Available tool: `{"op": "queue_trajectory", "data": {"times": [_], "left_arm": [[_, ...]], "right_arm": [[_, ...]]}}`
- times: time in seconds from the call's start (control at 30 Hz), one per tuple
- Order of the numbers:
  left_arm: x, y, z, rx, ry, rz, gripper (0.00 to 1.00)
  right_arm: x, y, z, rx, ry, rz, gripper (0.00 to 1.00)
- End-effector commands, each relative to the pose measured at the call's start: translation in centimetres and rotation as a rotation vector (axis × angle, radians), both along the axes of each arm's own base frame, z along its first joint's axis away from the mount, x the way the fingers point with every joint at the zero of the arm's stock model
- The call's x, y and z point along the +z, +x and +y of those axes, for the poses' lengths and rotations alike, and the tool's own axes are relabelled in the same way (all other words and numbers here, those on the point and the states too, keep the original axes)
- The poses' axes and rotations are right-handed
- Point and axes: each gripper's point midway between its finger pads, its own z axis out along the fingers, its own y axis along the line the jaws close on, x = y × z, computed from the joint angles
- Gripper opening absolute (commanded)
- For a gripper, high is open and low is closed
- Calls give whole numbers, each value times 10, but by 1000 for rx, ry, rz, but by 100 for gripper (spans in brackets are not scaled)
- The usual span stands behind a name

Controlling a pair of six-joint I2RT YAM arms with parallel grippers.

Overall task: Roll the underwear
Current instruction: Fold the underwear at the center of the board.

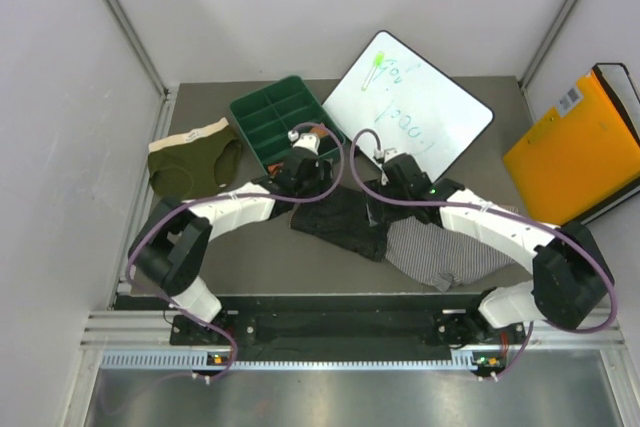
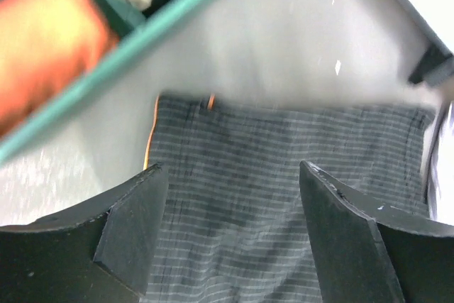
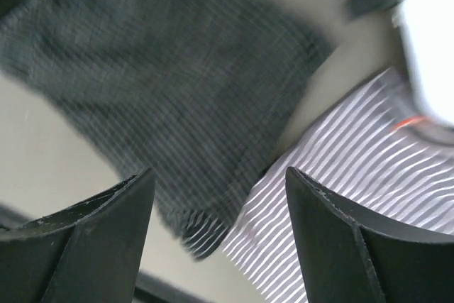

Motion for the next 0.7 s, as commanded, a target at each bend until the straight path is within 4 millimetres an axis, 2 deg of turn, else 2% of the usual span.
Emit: {"op": "queue_trajectory", "data": {"times": [0.0,0.13,0.23,0.4,0.67], "left_arm": [[20,-10,7,14,-70,-43,78],[16,-19,22,47,-63,-40,77],[5,-25,31,67,-62,-17,75],[-9,-29,28,49,-84,15,73],[-41,-36,27,43,-51,98,69]], "right_arm": [[-1,-33,21,8,89,64,74],[-5,-53,26,-6,146,116,73],[-15,-63,24,-31,154,155,73],[-30,-76,24,-47,168,206,68],[-43,-80,25,-53,164,232,57]]}}
